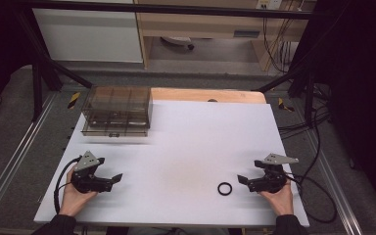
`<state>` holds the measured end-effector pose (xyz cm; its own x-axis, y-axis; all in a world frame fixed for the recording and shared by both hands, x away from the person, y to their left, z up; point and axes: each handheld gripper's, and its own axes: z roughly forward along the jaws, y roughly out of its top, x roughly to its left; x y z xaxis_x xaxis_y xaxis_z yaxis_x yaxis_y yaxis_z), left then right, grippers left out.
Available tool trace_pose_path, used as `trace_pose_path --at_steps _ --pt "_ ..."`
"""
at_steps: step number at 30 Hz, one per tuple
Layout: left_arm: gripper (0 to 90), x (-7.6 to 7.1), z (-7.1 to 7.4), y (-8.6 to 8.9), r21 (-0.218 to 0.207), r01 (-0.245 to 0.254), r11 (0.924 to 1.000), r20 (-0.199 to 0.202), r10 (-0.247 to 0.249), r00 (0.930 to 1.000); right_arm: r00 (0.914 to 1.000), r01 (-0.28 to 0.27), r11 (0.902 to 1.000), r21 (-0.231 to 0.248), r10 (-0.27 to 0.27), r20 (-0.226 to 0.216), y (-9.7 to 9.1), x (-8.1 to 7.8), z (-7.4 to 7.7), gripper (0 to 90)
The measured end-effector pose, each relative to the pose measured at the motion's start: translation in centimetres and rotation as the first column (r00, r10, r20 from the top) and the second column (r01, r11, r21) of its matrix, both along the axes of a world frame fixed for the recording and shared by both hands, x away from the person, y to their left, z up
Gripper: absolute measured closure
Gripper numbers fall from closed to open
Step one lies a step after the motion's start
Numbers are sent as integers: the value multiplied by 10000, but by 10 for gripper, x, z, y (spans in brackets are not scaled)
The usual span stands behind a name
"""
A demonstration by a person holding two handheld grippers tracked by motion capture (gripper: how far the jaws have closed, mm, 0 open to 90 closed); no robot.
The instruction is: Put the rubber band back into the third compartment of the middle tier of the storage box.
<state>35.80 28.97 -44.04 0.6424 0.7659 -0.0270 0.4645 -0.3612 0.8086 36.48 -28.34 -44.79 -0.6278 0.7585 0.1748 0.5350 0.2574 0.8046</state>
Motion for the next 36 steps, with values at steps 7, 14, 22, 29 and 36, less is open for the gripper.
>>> trace_pose_path --at_steps 7,14,22,29,36 --pt "54 0 0 0 -51 -13 10000 -36 13 10000 10000 -2 10000 -9 2 -84 1 -1 -1 7" --pt "55 -1 0 1 -80 -75 9999 44 76 10000 10000 -56 10000 81 57 -61 1 -1 0 8" --pt "52 -2 0 2 -143 -123 9998 4 123 9999 9997 -205 9998 47 206 -147 7 -1 0 9" --pt "51 -3 1 3 -134 -191 9997 67 192 9998 9990 -401 9992 74 403 -208 13 -2 -1 14" --pt "51 -3 0 4 -237 -267 9994 46 269 9996 9978 -555 9985 -13 554 -354 18 -2 -1 24"
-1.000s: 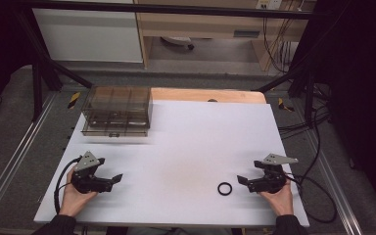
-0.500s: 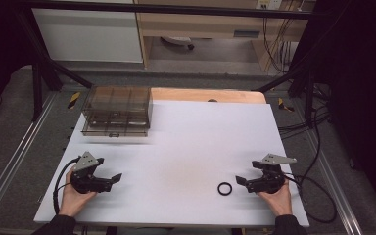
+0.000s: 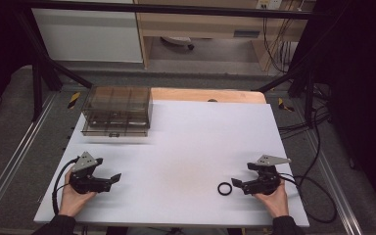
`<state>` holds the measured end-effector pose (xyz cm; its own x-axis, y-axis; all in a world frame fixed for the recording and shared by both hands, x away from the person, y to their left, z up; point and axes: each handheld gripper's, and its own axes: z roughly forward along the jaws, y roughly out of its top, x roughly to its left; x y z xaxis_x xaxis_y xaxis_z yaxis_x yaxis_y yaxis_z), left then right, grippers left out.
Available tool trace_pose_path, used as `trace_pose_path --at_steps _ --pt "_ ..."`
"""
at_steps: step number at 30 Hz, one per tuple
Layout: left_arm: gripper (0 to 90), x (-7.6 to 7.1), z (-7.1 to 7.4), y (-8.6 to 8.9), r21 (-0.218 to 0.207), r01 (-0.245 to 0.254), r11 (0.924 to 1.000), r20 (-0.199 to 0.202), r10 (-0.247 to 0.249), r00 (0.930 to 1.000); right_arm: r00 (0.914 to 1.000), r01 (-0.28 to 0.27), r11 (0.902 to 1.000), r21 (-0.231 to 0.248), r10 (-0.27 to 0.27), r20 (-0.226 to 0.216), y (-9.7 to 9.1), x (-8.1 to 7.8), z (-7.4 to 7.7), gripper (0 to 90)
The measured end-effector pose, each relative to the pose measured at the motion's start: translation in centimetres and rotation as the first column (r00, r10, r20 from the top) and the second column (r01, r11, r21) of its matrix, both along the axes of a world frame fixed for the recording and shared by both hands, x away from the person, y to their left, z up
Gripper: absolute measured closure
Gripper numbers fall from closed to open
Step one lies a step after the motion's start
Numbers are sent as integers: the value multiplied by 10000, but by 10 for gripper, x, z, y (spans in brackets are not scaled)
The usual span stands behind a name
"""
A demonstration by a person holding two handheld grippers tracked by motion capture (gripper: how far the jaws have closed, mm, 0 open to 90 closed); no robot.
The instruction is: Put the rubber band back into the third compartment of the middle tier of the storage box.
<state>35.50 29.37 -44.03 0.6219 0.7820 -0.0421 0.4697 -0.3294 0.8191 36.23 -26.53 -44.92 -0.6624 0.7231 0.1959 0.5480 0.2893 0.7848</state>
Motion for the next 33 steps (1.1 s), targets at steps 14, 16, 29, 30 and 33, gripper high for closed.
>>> trace_pose_path --at_steps 14,16,29,30,33 --pt "51 -1 1 1 39 -66 10000 -42 66 10000 9982 -521 9985 -140 517 -299 18 -4 0 98" --pt "51 -1 1 1 24 -62 10000 -33 63 10000 9979 -552 9983 -177 546 -363 19 -4 -1 131" --pt "51 -2 1 2 -39 -105 9999 -26 105 9999 9961 -686 9952 -704 644 -605 29 -7 -2 309" --pt "51 -2 1 2 -30 -103 9999 -31 103 9999 9962 -663 9953 -709 620 -617 29 -8 -2 320" --pt "51 -2 0 1 -51 -109 9999 -49 108 9999 9964 -649 9956 -679 610 -583 28 -9 -2 376"
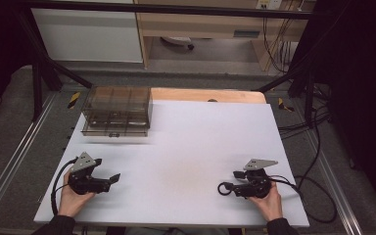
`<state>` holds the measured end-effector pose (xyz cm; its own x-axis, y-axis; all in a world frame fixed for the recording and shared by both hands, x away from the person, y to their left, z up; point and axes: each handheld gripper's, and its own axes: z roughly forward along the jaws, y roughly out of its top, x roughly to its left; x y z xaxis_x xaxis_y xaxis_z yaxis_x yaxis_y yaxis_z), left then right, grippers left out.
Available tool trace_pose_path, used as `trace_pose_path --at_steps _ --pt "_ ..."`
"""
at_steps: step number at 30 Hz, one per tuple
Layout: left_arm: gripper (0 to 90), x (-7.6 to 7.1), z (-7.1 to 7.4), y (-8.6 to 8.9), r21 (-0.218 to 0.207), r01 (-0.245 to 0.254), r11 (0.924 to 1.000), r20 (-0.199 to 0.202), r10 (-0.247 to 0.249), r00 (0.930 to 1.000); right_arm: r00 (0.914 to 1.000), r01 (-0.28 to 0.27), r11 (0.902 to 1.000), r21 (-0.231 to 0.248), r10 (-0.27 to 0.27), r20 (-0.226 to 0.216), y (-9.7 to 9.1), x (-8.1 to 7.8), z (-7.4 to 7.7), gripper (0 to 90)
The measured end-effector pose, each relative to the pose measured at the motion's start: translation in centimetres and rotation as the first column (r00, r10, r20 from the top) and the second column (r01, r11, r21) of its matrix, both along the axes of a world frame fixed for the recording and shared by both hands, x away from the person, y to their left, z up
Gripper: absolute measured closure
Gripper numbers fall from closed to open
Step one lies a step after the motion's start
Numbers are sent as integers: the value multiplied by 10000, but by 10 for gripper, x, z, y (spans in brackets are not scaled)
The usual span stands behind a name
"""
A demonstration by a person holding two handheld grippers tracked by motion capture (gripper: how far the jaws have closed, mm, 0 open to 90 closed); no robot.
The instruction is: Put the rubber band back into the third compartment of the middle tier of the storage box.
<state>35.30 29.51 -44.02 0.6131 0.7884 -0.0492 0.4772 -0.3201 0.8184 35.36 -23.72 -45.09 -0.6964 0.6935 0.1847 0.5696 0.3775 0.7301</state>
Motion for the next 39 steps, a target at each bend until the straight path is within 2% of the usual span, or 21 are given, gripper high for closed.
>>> trace_pose_path --at_steps 22,39 --pt "51 0 -1 1 42 43 10000 -61 -43 10000 9995 152 9996 -226 -158 -271 1 -3 -1 653" --pt "51 0 -1 1 30 15 10000 -115 -15 9999 9985 84 9996 -259 -98 -539 1 -3 -1 797"
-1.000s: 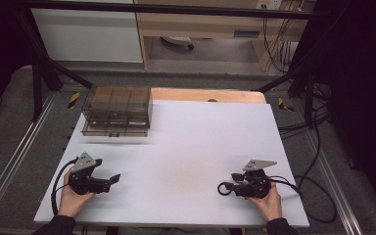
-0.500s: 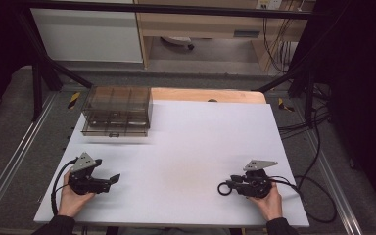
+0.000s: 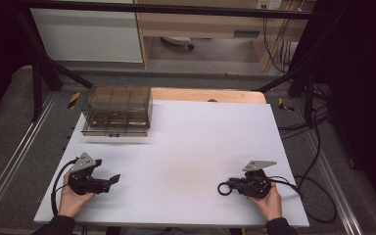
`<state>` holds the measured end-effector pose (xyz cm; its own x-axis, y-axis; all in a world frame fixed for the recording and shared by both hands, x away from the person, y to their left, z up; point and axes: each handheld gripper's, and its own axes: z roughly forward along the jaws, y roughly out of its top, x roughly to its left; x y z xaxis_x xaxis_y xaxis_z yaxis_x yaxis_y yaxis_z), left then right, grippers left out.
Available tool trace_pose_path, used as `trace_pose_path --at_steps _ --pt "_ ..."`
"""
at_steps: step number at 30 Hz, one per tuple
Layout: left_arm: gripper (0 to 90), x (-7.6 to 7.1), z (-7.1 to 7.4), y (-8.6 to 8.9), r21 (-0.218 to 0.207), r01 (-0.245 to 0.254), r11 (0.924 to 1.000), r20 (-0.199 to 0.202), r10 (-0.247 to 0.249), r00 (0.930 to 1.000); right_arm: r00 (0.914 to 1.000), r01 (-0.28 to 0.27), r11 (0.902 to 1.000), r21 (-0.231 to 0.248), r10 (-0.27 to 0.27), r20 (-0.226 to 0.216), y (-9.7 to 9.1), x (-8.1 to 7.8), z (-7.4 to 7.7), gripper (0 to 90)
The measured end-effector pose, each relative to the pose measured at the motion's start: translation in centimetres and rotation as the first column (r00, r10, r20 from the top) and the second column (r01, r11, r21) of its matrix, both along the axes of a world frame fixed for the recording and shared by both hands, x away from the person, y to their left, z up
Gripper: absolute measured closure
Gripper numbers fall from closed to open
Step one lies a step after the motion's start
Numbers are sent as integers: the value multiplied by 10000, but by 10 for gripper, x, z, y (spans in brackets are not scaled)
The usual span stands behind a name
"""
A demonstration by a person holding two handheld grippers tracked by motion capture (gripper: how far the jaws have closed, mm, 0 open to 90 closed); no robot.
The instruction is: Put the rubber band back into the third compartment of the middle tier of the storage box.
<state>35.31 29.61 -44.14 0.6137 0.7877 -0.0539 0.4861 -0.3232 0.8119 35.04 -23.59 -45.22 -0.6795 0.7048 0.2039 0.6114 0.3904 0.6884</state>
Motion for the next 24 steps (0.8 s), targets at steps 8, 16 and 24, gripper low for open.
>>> trace_pose_path --at_steps 8,16,24 --pt "51 0 0 0 35 -38 10000 -5 38 10000 10000 -55 10000 -32 55 -42 0 0 0 831" --pt "51 0 0 0 32 -50 10000 -7 50 10000 9999 -34 10000 -55 34 -122 0 0 0 860" --pt "52 0 0 0 36 -72 10000 13 72 10000 9999 6 10000 12 -6 -133 -1 0 1 866"
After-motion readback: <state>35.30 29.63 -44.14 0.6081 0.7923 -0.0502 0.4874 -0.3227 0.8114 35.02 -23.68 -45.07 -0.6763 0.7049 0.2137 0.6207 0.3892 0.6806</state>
